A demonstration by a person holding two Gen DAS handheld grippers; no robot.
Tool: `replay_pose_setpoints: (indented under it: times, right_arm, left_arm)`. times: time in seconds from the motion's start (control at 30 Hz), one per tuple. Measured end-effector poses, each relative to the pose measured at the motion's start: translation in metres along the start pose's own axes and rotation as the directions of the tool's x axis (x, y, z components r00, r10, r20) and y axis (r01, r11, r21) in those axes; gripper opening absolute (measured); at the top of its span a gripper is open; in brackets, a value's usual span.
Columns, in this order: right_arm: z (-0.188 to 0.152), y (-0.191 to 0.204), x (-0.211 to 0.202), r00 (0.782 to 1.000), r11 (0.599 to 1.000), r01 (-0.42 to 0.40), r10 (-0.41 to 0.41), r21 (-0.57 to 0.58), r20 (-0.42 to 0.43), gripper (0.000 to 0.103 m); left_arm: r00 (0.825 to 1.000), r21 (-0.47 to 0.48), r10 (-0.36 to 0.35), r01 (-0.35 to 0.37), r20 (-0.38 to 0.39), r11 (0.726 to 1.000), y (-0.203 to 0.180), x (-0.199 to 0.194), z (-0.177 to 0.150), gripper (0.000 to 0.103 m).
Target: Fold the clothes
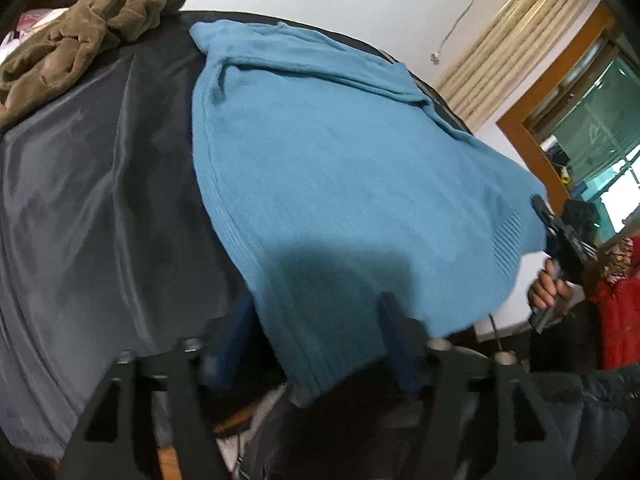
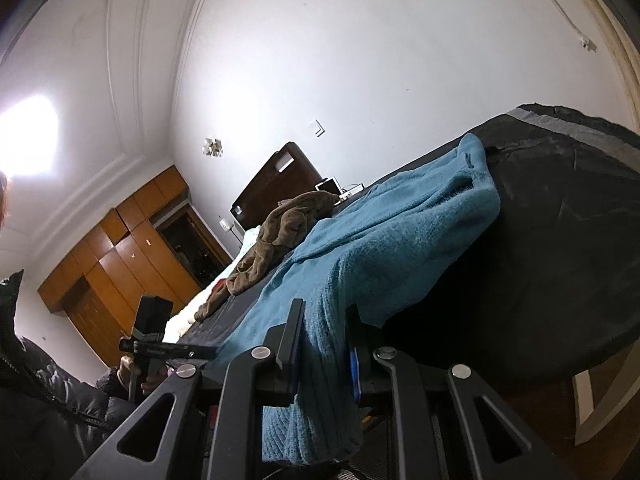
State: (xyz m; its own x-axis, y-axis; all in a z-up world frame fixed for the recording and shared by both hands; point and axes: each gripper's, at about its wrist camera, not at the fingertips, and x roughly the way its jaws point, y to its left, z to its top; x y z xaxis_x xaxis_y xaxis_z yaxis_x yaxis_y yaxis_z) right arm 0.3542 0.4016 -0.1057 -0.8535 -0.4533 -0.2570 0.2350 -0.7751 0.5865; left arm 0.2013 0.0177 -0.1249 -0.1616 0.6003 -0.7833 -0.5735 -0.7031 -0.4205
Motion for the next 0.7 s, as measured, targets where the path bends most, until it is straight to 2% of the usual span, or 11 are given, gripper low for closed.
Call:
replay_pose_setpoints:
  times: [0.1, 0.2, 0.43, 0.5, 0.57, 0.7]
  right_arm:
    - [-0.002, -0.003, 0.000, 1.000, 1.000, 0.025, -0.025, 0.003, -0.004, 0.020]
    - [-0.004, -0.006, 0.003, 0.999, 1.000, 0.030, -0.030, 0.010, -0.015, 0.020]
    - [-0.006, -0.004, 0.006, 0.998, 0.998, 0.060, -0.060, -0.007, -0.025, 0.020]
    - [-0.007, -0.003, 0.008, 0.997, 0.998, 0.067, -0.067, -0.015, -0.030, 0.020]
    - [-0.009, -0.002, 0.010, 0.997, 0.997, 0.074, -0.074, -0.024, -0.037, 0.020]
    - [-0.009, -0.001, 0.011, 0.996, 0.996, 0.082, -0.083, -0.032, -0.038, 0.020]
  left_arm:
    - [0.999, 0.041, -0.027, 0.028, -0.031, 0.999, -0.007, -0.002, -0.010, 0.079]
    - [0.998, 0.119, -0.017, 0.025, -0.062, 0.993, -0.019, -0.003, -0.022, 0.079]
    - [0.982, 0.143, -0.075, 0.101, -0.172, 0.985, -0.017, 0.004, -0.043, 0.079]
    - [0.985, 0.129, -0.065, 0.086, -0.157, 0.988, -0.010, 0.008, -0.047, 0.079]
    - [0.993, 0.080, -0.060, 0.069, -0.103, 0.994, 0.003, 0.010, -0.045, 0.079]
    - [0.990, -0.017, -0.129, 0.128, -0.055, 0.992, 0.018, 0.022, -0.046, 0.080]
